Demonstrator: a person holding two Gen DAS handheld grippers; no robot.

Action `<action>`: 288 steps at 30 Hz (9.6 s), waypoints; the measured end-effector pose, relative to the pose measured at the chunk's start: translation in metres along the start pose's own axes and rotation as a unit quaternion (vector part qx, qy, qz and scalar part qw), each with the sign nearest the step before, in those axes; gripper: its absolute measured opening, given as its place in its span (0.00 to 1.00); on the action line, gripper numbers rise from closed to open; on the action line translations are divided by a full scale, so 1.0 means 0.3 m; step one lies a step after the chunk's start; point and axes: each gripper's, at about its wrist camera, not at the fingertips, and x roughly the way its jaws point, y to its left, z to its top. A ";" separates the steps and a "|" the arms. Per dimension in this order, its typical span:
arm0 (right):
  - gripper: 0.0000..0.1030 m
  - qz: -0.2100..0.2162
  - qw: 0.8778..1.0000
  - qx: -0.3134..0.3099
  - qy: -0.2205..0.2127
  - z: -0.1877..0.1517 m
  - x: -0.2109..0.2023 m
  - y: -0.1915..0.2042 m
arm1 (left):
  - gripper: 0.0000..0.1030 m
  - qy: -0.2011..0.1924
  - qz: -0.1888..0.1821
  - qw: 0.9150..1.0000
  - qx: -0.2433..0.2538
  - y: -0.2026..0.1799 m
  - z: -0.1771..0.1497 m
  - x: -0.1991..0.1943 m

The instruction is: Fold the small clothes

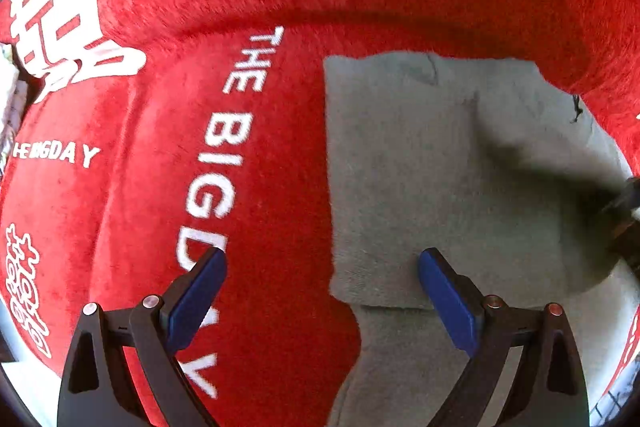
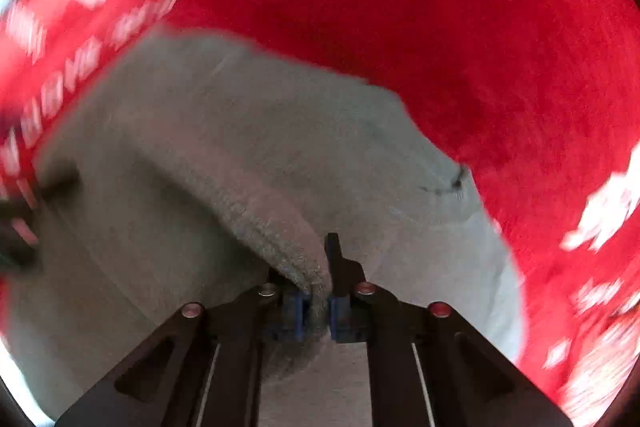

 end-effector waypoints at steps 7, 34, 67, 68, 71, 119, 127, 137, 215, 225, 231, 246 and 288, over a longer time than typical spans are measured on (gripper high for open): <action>0.26 0.160 0.926 0.343 -0.003 -0.235 0.033 -0.428 | 0.94 -0.009 -0.014 1.000 -0.013 0.010 0.073 -0.025; 0.06 0.187 0.864 0.467 0.004 -0.370 0.098 -0.646 | 0.10 0.007 -0.058 0.997 -0.046 0.057 0.415 0.132; 0.15 0.402 0.805 0.424 0.104 -0.103 0.216 0.211 | 1.00 -0.007 0.014 1.000 0.002 0.148 0.122 -0.034; 0.19 0.384 0.822 0.411 0.091 -0.113 0.177 0.162 | 1.00 -0.010 0.010 1.000 0.007 0.122 0.122 -0.034; 0.42 0.297 0.858 0.417 0.047 -0.163 0.077 -0.046 | 1.00 -0.008 -0.002 1.000 0.015 0.061 0.129 -0.021; 0.68 0.226 0.811 0.536 0.065 -0.772 -0.089 -0.722 | 1.00 0.040 -0.045 0.983 0.174 -0.731 -0.085 -0.172; 0.73 0.225 0.794 0.563 0.043 -0.893 -0.109 -0.850 | 1.00 0.044 -0.056 0.979 0.193 -0.905 -0.125 -0.158; 0.73 0.188 0.744 0.642 0.011 -1.106 -0.113 -1.059 | 1.00 0.074 -0.066 0.973 0.210 -1.086 -0.138 -0.127; 0.07 0.293 0.946 0.136 0.020 0.050 0.084 -0.018 | 1.00 0.041 -0.256 0.956 -0.140 -0.123 0.078 -0.048; 0.43 0.296 0.936 0.174 0.073 -0.120 0.085 -0.079 | 1.00 0.062 -0.266 0.956 -0.108 -0.192 0.071 -0.009; 0.45 0.299 0.867 0.389 0.084 -0.400 0.076 -0.371 | 0.80 0.074 -0.252 0.960 -0.096 -0.240 0.093 0.008; 0.06 0.250 0.837 0.488 0.002 -0.576 -0.007 -0.686 | 0.19 0.061 -0.247 0.966 -0.051 -0.234 0.061 -0.048; 0.09 0.113 0.902 0.414 0.056 -0.517 0.071 -0.925 | 0.20 0.026 -0.030 0.998 0.046 -0.416 0.072 -0.049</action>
